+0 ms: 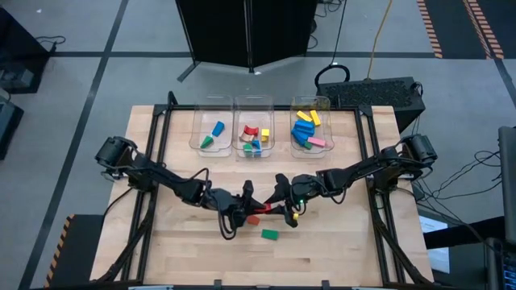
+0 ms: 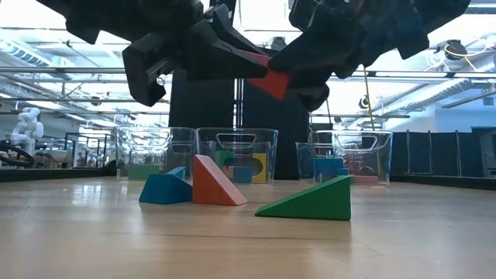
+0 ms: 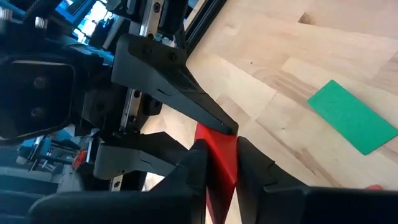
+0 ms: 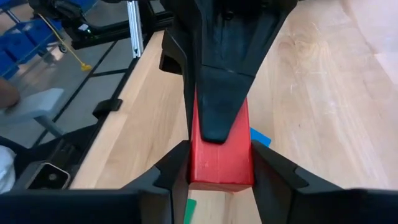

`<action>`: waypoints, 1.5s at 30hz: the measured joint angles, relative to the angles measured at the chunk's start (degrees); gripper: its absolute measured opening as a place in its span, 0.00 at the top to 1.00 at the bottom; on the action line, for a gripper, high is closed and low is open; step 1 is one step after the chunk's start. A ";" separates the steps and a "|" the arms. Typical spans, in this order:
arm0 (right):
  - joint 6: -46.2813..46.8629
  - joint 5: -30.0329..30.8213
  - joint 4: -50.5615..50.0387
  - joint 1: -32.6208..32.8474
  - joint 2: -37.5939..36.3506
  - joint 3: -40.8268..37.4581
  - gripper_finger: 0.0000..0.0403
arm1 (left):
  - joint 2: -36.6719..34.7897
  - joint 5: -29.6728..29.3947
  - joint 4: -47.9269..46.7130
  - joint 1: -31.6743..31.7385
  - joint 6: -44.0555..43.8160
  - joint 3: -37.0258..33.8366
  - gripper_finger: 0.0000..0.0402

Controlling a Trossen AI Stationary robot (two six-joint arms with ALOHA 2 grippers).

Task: Sort blocks by size
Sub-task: Put the red triangular block into the left transparent bin

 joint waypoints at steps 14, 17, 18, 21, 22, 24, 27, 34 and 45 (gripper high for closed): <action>-7.10 10.82 -10.73 0.62 -6.27 0.08 0.39 | -8.81 -20.29 -7.19 0.60 -17.27 -0.09 0.90; -5.33 14.34 -16.17 0.61 -9.09 0.07 0.39 | -12.55 -25.60 -9.80 1.11 -17.42 -0.09 0.90; -4.99 16.06 -18.16 0.69 -9.89 0.07 0.38 | -13.99 -27.08 -11.06 1.38 -17.59 -0.09 0.90; -4.26 19.20 -21.02 1.96 -10.99 0.04 0.38 | -18.63 -31.64 -15.18 3.61 -20.03 -0.09 0.90; -4.14 19.72 -21.83 2.51 -11.26 0.04 0.38 | -20.20 -32.30 -17.27 4.64 -21.03 -0.09 0.90; -4.36 20.35 -21.68 3.10 -11.37 0.04 0.38 | -23.48 -32.38 -21.67 6.97 -23.73 -0.09 0.90; -4.98 20.64 -22.01 3.73 -11.34 0.04 0.38 | -28.09 -32.27 -28.64 11.57 -28.49 -0.09 0.90; -4.97 20.71 -22.80 3.68 -11.30 0.04 0.38 | -33.66 -24.42 -42.83 24.55 -37.84 -0.11 0.90; -5.00 20.54 -22.89 3.71 -11.28 0.04 0.38 | -30.83 -10.68 -49.42 42.55 -41.22 -0.76 0.90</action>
